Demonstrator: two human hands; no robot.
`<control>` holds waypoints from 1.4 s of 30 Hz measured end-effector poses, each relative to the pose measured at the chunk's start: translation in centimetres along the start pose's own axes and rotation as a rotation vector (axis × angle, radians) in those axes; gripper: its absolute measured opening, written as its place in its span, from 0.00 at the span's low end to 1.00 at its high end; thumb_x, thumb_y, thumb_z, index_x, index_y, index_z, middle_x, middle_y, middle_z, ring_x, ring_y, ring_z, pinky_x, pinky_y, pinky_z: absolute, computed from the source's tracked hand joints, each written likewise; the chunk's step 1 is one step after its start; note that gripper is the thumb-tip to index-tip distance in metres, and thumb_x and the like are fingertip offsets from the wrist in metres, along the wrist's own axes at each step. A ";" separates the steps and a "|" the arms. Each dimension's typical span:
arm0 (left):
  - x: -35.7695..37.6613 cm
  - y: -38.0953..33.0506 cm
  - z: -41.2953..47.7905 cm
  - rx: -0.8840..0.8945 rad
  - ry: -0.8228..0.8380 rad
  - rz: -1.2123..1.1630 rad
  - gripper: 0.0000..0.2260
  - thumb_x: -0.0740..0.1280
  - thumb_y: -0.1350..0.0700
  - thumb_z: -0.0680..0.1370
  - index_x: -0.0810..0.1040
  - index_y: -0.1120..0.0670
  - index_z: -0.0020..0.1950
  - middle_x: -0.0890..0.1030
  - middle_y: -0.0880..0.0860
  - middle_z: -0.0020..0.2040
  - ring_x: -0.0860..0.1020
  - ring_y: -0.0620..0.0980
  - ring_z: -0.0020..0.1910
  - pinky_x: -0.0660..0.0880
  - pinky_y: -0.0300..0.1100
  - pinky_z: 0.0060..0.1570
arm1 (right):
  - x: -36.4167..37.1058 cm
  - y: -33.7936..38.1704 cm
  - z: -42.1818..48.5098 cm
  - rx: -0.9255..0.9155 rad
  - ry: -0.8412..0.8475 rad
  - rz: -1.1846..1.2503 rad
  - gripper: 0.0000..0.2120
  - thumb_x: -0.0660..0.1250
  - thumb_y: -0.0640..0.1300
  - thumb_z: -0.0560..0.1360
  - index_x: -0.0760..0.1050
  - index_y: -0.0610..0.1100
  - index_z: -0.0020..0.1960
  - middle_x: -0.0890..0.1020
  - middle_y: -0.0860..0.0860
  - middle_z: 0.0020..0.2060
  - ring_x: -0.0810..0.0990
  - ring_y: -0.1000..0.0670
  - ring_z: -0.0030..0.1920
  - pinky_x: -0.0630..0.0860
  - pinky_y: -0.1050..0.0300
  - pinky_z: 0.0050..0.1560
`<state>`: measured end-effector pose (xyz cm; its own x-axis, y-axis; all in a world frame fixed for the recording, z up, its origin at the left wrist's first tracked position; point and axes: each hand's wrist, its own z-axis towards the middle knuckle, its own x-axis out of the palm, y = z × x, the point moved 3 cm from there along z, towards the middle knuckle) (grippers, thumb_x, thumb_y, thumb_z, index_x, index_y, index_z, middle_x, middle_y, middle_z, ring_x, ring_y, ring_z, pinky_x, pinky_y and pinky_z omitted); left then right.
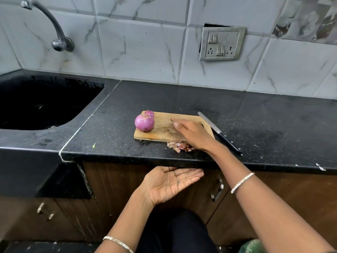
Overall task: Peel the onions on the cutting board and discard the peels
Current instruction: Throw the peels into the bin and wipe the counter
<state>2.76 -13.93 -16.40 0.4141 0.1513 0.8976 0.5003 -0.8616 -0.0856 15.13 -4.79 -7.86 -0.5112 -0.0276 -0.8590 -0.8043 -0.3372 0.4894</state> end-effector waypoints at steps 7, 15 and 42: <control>0.0 0.2 0.6 -0.008 -0.013 0.007 0.25 0.52 0.60 0.81 0.66 0.78 0.69 0.69 0.77 0.70 0.66 0.73 0.72 0.57 0.59 0.78 | 1.6 0.6 -3.0 -0.120 0.122 0.068 0.28 0.52 0.61 0.83 0.75 0.45 0.72 0.75 0.50 0.71 0.72 0.49 0.73 0.66 0.47 0.74; 0.2 0.4 0.7 0.002 0.015 0.007 0.26 0.52 0.60 0.80 0.65 0.78 0.70 0.68 0.76 0.71 0.66 0.73 0.72 0.57 0.59 0.78 | -0.8 -1.8 -7.2 0.025 -0.276 -0.015 0.22 0.55 0.56 0.84 0.76 0.47 0.71 0.78 0.53 0.68 0.73 0.55 0.70 0.67 0.61 0.70; 0.3 0.4 0.7 0.064 0.001 0.062 0.22 0.53 0.61 0.80 0.73 0.81 0.58 0.75 0.79 0.60 0.73 0.75 0.60 0.60 0.65 0.69 | 0.6 1.1 -7.4 0.107 -0.255 -0.201 0.19 0.56 0.53 0.85 0.75 0.49 0.72 0.80 0.51 0.66 0.77 0.48 0.67 0.74 0.50 0.63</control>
<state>3.68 -13.90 -16.47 0.4447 0.0981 0.8903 0.5215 -0.8365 -0.1684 16.22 -12.16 -8.94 -0.3876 0.2702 -0.8814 -0.9170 -0.2107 0.3387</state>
